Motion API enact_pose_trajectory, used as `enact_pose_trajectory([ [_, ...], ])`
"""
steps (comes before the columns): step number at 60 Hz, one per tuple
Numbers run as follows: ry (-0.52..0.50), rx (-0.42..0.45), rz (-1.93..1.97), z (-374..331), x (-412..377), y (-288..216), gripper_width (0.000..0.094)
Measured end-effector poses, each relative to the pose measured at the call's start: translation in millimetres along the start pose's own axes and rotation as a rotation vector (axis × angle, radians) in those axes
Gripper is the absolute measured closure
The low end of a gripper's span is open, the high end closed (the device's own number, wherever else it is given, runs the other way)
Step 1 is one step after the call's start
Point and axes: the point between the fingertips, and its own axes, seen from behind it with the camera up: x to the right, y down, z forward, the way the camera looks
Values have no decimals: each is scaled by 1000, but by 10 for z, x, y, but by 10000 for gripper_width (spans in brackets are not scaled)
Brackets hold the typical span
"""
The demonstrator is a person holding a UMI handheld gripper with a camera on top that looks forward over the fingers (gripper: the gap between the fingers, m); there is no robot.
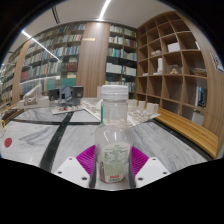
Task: Pour water
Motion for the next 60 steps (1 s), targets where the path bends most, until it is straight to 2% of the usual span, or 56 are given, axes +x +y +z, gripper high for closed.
enact_pose_trajectory([
  [5,17,-11,-22,-26,-31,20,525],
  [14,99,-1,-68,-180,54,-204,526],
  [21,207,54,-167,-382,82,-764,525],
  [30,330,163,-372,-712,-213,-1795,526],
  [40,409,372,-758,-1061,-1326,-2943,529],
  [46,423,489,-1006,-1233,-2255,-3402,531],
  [53,409,619,-1291,-1335,-3435,-3591,528],
  [60,386,777,-1626,-1410,-4632,-3403,527],
])
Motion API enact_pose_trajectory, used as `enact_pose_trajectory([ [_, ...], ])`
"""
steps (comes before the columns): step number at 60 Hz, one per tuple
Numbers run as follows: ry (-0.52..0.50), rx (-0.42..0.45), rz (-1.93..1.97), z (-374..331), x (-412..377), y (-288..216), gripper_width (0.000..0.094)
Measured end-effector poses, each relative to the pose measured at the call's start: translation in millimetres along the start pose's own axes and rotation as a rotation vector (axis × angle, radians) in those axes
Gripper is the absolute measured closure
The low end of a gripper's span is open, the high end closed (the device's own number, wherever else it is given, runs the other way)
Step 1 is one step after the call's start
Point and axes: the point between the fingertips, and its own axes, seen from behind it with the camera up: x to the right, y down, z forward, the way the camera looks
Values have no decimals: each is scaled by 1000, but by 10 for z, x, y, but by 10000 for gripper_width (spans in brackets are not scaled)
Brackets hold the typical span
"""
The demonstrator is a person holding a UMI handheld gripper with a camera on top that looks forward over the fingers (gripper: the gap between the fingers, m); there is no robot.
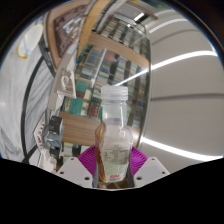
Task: Pour water
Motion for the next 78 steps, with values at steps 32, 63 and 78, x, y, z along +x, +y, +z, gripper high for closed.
enact_pose_trajectory([
  [32,-88,373,-390,-350,-964,-1871,526],
  [63,-542,-207,1632,-864,-956,-930,528],
  [78,-651,-381,1697,-1442,-2178,-1108,525],
])
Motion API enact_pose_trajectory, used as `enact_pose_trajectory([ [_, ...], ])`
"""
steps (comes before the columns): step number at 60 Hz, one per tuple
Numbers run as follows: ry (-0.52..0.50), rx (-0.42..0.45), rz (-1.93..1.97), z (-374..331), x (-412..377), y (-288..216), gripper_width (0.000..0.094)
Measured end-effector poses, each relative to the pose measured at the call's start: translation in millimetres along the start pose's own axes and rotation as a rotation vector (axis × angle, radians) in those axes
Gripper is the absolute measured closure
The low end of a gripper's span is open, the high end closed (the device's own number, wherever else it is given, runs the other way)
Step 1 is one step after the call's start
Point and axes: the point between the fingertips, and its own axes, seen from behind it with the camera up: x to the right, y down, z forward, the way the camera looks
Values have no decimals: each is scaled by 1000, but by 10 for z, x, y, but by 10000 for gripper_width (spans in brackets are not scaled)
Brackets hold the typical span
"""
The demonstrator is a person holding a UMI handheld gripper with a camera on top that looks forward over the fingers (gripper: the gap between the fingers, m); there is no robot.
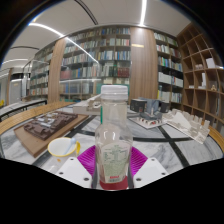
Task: Pour water
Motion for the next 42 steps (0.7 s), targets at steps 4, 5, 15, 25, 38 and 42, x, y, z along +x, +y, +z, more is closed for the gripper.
enact_pose_trajectory([
  [4,2,-30,-4,44,23,197,524],
  [5,3,-35,-7,71,18,260,523],
  [15,39,-24,19,125,89,534,488],
  [25,58,-86,35,104,106,653,303],
  [38,73,-124,44,-435,91,564,78],
  [42,72,-120,52,-698,68,485,79],
])
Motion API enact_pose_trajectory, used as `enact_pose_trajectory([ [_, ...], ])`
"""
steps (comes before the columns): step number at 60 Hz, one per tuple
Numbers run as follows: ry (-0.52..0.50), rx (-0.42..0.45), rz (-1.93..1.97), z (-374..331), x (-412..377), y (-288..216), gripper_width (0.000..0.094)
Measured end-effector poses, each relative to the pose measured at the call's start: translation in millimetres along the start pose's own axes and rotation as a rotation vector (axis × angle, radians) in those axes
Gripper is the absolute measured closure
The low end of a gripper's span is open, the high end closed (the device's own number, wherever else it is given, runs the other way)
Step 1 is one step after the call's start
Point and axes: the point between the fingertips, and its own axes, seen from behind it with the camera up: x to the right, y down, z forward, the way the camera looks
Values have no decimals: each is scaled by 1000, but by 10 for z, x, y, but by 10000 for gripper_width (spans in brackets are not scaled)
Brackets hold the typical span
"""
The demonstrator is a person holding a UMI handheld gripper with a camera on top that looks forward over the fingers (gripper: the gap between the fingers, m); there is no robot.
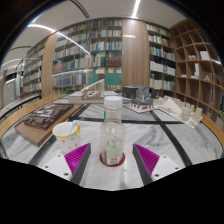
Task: Pour water
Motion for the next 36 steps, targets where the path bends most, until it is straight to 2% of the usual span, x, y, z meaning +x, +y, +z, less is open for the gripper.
enact_pose_trajectory([
  [19,34,13,14,-1224,55,-90,80],
  [36,45,5,9,-1709,101,-5,83],
])
